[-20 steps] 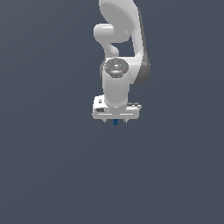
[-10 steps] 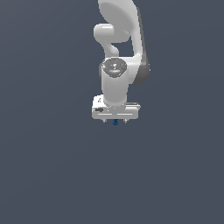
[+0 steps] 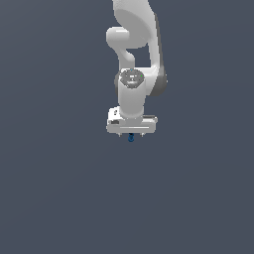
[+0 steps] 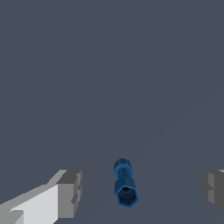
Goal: Pick up the object and move it to a goal position.
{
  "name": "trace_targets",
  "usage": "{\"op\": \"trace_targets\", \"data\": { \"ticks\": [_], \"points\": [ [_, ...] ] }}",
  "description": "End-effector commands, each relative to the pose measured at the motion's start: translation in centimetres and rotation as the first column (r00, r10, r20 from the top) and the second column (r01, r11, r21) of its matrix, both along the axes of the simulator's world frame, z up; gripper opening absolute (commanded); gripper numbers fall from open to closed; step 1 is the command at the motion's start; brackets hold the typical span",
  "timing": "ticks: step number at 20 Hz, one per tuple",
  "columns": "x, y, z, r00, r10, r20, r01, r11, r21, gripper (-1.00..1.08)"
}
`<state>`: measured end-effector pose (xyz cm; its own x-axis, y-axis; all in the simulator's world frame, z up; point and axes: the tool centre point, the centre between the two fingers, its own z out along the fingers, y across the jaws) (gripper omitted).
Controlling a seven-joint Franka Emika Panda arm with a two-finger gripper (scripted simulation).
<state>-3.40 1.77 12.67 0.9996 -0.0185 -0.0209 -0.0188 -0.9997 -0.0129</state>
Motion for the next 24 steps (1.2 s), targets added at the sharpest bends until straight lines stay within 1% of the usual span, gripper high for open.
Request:
{"op": "trace_targets", "data": {
  "ticks": [1,6,11,15,19,24],
  "points": [
    [-1.2,0.1,-0.9,1.000,0.003,0.005,-0.003,1.000,-0.004,1.00],
    [-3.4,0.3,-2.3,1.000,0.008,0.014,-0.008,1.000,-0.010,1.00],
    [-4.7,0.4,-3.1,1.000,0.011,0.019,-0.010,1.000,-0.012,1.00],
    [-5.1,0.4,-3.4,1.000,0.012,0.020,-0.011,1.000,-0.013,1.00],
    [-5.1,0.4,-3.5,1.000,0.012,0.020,-0.011,1.000,-0.013,1.00],
    [-5.1,0.4,-4.8,1.000,0.012,0.020,-0.011,1.000,-0.013,1.00]
  ]
}}
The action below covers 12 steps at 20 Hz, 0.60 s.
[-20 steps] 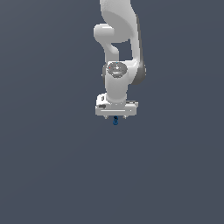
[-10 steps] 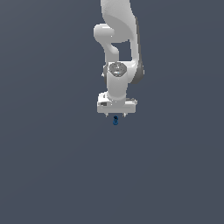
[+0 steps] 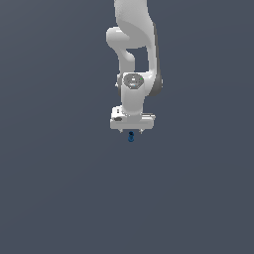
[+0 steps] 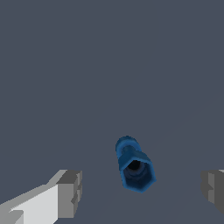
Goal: Pick up the object and move it to a goal position.
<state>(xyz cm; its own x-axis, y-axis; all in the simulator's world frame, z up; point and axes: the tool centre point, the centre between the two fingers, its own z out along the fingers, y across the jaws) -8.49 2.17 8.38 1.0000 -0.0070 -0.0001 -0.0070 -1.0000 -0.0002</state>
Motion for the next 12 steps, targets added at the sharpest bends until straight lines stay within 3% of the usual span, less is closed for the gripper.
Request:
{"op": "trace_targets", "data": {
  "ticks": [1,12],
  "points": [
    [-0.1,0.0,-1.0,1.000,0.000,-0.001,0.000,1.000,0.000,1.00],
    [-0.1,0.0,-4.1,1.000,0.000,0.000,0.000,1.000,0.000,1.00]
  ]
}}
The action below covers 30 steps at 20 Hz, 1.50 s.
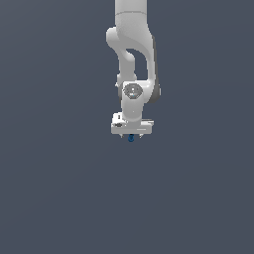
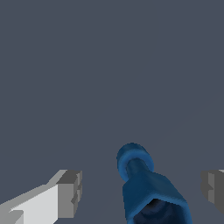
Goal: Pick up the object and move it to a goal position.
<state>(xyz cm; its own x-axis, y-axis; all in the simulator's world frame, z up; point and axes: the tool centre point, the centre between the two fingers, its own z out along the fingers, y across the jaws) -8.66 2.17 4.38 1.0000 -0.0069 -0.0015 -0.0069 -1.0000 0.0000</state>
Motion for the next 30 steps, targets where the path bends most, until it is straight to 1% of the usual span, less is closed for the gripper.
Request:
{"op": "trace_targets", "data": {
  "ticks": [1,12,17,23,30],
  "points": [
    [0.0,0.0,-0.1,1.000,0.000,0.001,0.000,1.000,0.000,-1.00],
    [0.1,0.0,0.0,1.000,0.000,0.002,0.000,1.000,0.000,-1.00],
    [-0.1,0.3,0.8,1.000,0.000,0.002,0.000,1.000,0.000,-1.00],
    [-0.4,1.2,3.3,1.000,0.000,0.002,0.000,1.000,0.000,-1.00],
    [-1.1,3.1,8.5,1.000,0.000,0.002,0.000,1.000,-0.001,-1.00]
  ]
}}
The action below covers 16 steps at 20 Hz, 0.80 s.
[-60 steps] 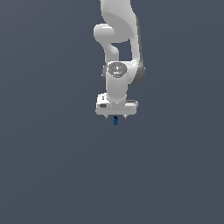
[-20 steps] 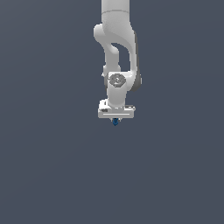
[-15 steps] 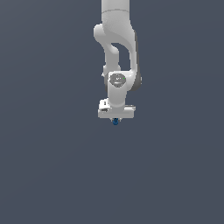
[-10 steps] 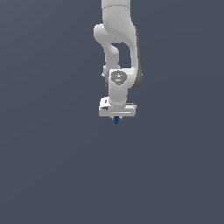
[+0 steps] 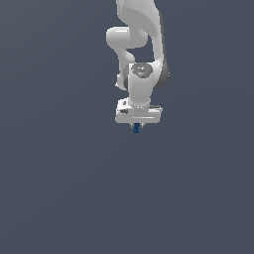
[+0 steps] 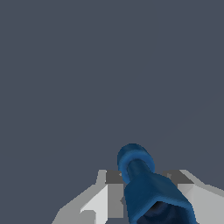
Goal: Pick up the object and move it to a goal position.
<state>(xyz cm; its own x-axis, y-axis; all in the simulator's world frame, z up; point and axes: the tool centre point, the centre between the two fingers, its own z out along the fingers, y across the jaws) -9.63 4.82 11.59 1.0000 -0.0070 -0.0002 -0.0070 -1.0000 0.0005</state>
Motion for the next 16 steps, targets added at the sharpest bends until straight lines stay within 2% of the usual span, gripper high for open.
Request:
{"op": "trace_targets", "data": {
  "ticks": [1,16],
  "points": [
    [-0.3,0.8,2.2,1.000,0.000,0.001,0.000,1.000,0.000,-1.00],
    [-2.3,6.3,17.6,1.000,0.000,0.001,0.000,1.000,-0.002,-1.00]
  ]
}}
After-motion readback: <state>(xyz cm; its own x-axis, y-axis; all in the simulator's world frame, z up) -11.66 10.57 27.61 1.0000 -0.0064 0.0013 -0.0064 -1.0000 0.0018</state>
